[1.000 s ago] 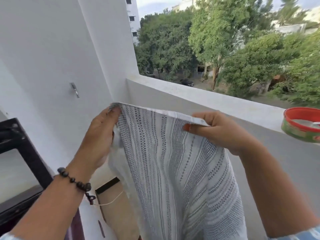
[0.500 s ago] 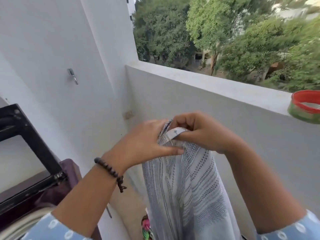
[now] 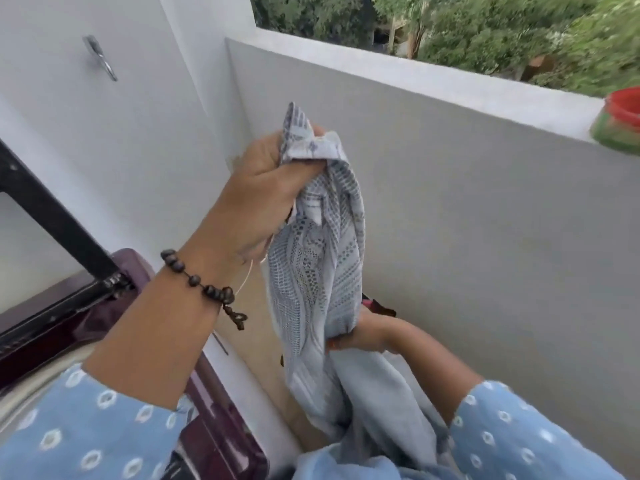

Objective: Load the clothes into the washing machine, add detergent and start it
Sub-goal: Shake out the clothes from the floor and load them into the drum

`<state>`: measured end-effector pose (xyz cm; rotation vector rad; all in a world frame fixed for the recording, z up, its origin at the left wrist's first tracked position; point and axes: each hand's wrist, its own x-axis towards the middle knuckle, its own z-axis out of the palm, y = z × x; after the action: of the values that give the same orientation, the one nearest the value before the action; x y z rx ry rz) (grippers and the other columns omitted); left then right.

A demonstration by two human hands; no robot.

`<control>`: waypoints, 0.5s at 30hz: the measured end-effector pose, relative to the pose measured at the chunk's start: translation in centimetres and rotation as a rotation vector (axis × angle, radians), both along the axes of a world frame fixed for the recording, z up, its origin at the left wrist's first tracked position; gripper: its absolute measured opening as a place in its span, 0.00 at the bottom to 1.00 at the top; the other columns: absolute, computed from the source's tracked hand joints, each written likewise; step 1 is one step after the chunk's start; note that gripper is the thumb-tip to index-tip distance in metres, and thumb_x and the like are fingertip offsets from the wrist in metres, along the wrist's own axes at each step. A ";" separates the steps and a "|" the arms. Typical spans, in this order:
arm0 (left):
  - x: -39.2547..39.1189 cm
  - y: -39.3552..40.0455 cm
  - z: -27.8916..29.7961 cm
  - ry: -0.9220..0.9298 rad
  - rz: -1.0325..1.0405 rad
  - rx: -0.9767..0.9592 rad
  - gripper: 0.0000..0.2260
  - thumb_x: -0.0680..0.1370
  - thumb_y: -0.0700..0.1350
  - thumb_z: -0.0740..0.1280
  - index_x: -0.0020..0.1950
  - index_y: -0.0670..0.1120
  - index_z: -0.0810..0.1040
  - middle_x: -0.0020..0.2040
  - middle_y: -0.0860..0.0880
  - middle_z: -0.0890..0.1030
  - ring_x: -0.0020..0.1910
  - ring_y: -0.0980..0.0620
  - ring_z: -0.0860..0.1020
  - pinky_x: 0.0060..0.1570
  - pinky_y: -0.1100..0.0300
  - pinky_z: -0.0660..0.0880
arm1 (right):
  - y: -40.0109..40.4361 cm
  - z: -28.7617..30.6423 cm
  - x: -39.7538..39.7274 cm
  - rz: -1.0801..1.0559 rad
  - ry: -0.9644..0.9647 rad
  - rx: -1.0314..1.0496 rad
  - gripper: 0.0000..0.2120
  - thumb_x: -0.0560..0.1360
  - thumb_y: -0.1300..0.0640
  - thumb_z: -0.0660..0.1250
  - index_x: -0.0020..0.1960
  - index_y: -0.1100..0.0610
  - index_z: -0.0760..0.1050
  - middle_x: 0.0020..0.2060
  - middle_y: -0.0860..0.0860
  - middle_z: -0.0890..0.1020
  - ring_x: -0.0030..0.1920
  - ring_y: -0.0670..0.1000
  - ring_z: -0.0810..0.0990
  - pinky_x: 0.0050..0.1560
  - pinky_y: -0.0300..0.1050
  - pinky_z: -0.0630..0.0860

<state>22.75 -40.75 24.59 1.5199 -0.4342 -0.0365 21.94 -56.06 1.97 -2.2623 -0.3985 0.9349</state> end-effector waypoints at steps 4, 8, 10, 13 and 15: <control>0.3 2.3 -1.4 -0.037 -0.077 0.070 0.01 0.76 0.44 0.68 0.46 0.47 0.78 0.37 0.55 0.84 0.39 0.59 0.82 0.39 0.65 0.77 | -1.3 2.1 -0.7 -0.008 0.015 0.031 0.26 0.77 0.53 0.69 0.74 0.51 0.67 0.71 0.49 0.71 0.70 0.51 0.69 0.72 0.52 0.65; 1.2 4.2 -5.8 0.051 -0.288 0.485 0.13 0.73 0.44 0.67 0.57 0.52 0.79 0.51 0.58 0.84 0.51 0.60 0.81 0.50 0.64 0.78 | -3.0 9.6 -1.5 0.061 0.049 0.010 0.22 0.77 0.54 0.69 0.71 0.53 0.71 0.67 0.47 0.75 0.67 0.47 0.72 0.70 0.45 0.67; 1.1 4.1 -7.6 0.194 -0.532 0.662 0.24 0.71 0.43 0.72 0.65 0.55 0.74 0.59 0.57 0.81 0.59 0.57 0.79 0.58 0.56 0.78 | -3.7 13.0 -2.1 0.078 -0.008 -0.001 0.21 0.77 0.54 0.69 0.69 0.52 0.73 0.65 0.45 0.76 0.64 0.45 0.74 0.68 0.41 0.69; 0.2 2.9 -9.4 0.339 -0.824 0.781 0.23 0.72 0.37 0.75 0.61 0.56 0.75 0.55 0.64 0.82 0.56 0.66 0.78 0.57 0.68 0.74 | -4.5 17.6 -2.8 0.027 -0.062 0.092 0.14 0.77 0.57 0.68 0.63 0.50 0.77 0.59 0.43 0.81 0.58 0.39 0.79 0.59 0.33 0.74; -0.5 1.7 -10.7 0.318 -0.864 0.842 0.16 0.73 0.36 0.73 0.53 0.56 0.78 0.45 0.69 0.82 0.48 0.73 0.78 0.49 0.77 0.72 | -4.7 19.9 -2.9 -0.063 -0.086 0.240 0.10 0.76 0.59 0.69 0.54 0.48 0.79 0.53 0.41 0.83 0.52 0.37 0.81 0.53 0.32 0.77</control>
<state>22.27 -39.08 13.86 1.9686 -0.8489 -1.2504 19.00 -60.80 21.86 -2.0872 -0.4499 0.7194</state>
